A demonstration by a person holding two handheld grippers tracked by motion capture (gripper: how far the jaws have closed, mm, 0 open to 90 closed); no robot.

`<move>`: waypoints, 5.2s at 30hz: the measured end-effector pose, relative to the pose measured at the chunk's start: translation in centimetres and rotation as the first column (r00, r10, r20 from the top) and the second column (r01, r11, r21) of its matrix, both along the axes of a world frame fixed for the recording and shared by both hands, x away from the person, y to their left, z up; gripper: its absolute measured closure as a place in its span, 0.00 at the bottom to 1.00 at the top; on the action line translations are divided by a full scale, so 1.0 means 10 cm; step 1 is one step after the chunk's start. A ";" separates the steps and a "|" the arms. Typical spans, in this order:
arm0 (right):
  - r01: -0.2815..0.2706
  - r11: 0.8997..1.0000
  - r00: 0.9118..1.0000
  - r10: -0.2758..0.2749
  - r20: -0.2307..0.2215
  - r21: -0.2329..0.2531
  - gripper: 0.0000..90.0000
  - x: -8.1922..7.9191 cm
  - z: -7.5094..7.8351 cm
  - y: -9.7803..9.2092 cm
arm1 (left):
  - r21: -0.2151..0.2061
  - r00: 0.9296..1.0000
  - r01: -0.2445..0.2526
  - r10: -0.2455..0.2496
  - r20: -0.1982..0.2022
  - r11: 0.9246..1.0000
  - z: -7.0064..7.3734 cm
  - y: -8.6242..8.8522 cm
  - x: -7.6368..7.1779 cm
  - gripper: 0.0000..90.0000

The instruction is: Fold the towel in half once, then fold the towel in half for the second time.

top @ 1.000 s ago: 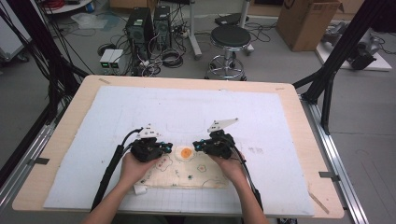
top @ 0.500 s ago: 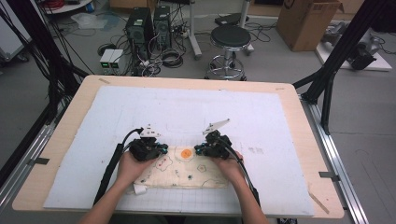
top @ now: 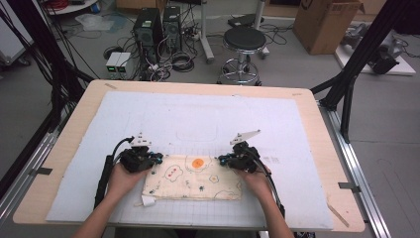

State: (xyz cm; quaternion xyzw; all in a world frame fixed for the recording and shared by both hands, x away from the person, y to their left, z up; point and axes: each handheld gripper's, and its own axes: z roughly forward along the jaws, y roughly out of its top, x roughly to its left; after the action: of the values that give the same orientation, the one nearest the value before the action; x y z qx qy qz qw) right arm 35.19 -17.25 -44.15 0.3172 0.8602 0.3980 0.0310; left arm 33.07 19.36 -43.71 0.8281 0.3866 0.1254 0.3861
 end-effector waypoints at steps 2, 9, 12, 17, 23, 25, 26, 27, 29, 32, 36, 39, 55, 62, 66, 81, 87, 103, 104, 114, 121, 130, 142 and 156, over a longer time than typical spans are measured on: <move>0.012 1.000 1.000 -0.012 -0.001 0.011 0.97 -0.01 -0.01 -0.08 | -0.004 1.000 0.000 0.000 -0.003 1.000 0.00 0.03 -0.01 0.93; 0.037 0.999 0.999 -0.037 -0.007 0.019 0.96 -0.04 -0.02 -0.32 | -0.021 1.000 -0.017 0.017 -0.001 1.000 -0.02 0.09 -0.01 0.93; 0.041 0.999 0.999 -0.041 -0.005 0.019 0.95 -0.07 -0.01 -0.37 | -0.020 1.000 -0.015 0.015 0.002 1.000 -0.02 0.09 -0.02 0.92; 0.055 0.998 0.998 -0.055 0.001 0.043 0.91 -0.11 -0.02 -0.42 | -0.021 1.000 -0.008 0.008 0.012 1.000 -0.02 0.10 -0.02 0.90; 0.048 0.995 0.998 -0.052 0.045 0.091 0.80 -0.19 0.07 -0.37 | -0.085 0.999 0.015 -0.012 0.038 0.996 0.02 0.12 -0.11 0.79; 0.040 0.994 0.998 -0.045 0.047 0.104 0.77 -0.22 0.10 -0.37 | -0.103 0.999 0.025 -0.020 0.049 0.994 0.04 0.15 -0.15 0.78; 0.038 0.993 0.998 -0.044 0.050 0.113 0.75 -0.23 0.10 -0.38 | -0.117 0.998 0.034 -0.028 0.048 0.993 0.06 0.16 -0.18 0.77; 0.033 0.992 0.998 -0.039 0.049 0.121 0.74 -0.25 0.12 -0.38 | -0.122 0.998 0.048 -0.042 0.051 0.991 0.07 0.17 -0.20 0.76; 0.027 0.992 0.998 -0.035 0.057 0.124 0.70 -0.28 0.14 -0.38 | -0.141 0.997 0.059 -0.050 0.061 0.988 0.10 0.20 -0.27 0.74; 0.027 0.993 0.996 -0.037 0.087 0.116 0.63 -0.35 0.16 -0.38 | -0.163 0.996 0.063 -0.053 0.065 0.985 0.13 0.28 -0.35 0.70; 0.042 0.991 0.992 -0.057 0.113 0.127 0.58 -0.45 0.19 -0.40 | -0.202 0.997 0.052 -0.038 0.072 0.978 0.15 0.37 -0.44 0.67; 0.056 0.989 0.991 -0.072 0.117 0.134 0.49 -0.49 0.21 -0.42 | -0.196 0.996 0.053 -0.038 0.079 0.979 0.16 0.40 -0.50 0.63; 0.070 0.985 0.987 -0.092 0.135 0.159 0.33 -0.66 0.22 -0.51 | -0.175 0.991 0.056 -0.034 0.127 0.983 0.18 0.43 -0.60 0.50; 0.085 0.985 0.985 -0.106 0.137 0.147 0.31 -0.66 0.22 -0.50 | -0.164 0.991 0.044 -0.021 0.136 0.986 0.17 0.43 -0.58 0.46; 0.076 0.988 0.984 -0.096 0.148 0.136 0.30 -0.67 0.22 -0.48 | -0.160 0.990 0.046 -0.024 0.138 0.986 0.17 0.43 -0.58 0.46; 0.074 0.991 0.985 -0.090 0.150 0.112 0.29 -0.67 0.19 -0.44 | -0.164 0.989 0.049 -0.025 0.144 0.985 0.16 0.43 -0.58 0.45; 0.074 0.992 0.984 -0.089 0.152 0.106 0.29 -0.69 0.19 -0.42 | -0.165 0.990 0.053 -0.030 0.140 0.985 0.16 0.43 -0.57 0.45; 0.131 0.987 0.979 -0.143 0.147 0.089 0.38 -0.49 0.26 -0.52 | -0.155 0.995 0.028 -0.013 0.099 0.987 0.16 0.28 -0.33 0.49; 0.139 0.987 0.978 -0.149 0.144 0.079 0.39 -0.45 0.26 -0.52 | -0.160 0.995 0.018 -0.002 0.099 0.987 0.16 0.27 -0.31 0.50; 0.122 0.990 0.987 -0.129 0.096 0.070 0.49 -0.14 0.22 -0.39 | -0.132 0.997 -0.030 0.040 0.068 0.991 0.09 0.27 -0.06 0.55; 0.135 0.989 0.989 -0.139 0.060 0.066 0.53 -0.09 0.14 -0.38 | -0.111 0.998 -0.051 0.055 0.030 0.993 0.00 0.25 0.02 0.61; 0.146 0.989 0.989 -0.147 0.011 0.036 0.62 -0.06 0.05 -0.34 | -0.071 0.999 -0.042 0.042 -0.006 0.997 -0.05 0.20 0.04 0.66; 0.101 0.995 0.994 -0.100 -0.036 0.022 0.88 -0.06 -0.01 -0.36 | -0.032 1.000 -0.001 0.001 0.010 0.999 -0.04 0.15 0.00 0.89; 0.056 0.998 0.998 -0.055 -0.008 0.022 0.94 -0.05 0.07 -0.35 | -0.139 0.998 -0.063 0.063 -0.001 0.988 0.01 0.27 0.06 0.93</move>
State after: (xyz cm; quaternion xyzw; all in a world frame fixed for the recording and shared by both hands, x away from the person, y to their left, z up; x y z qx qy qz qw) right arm 34.66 -20.76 -43.43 0.3428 0.8466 0.4055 0.0352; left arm 33.71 22.02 -43.58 0.7863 0.4197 0.1119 0.4394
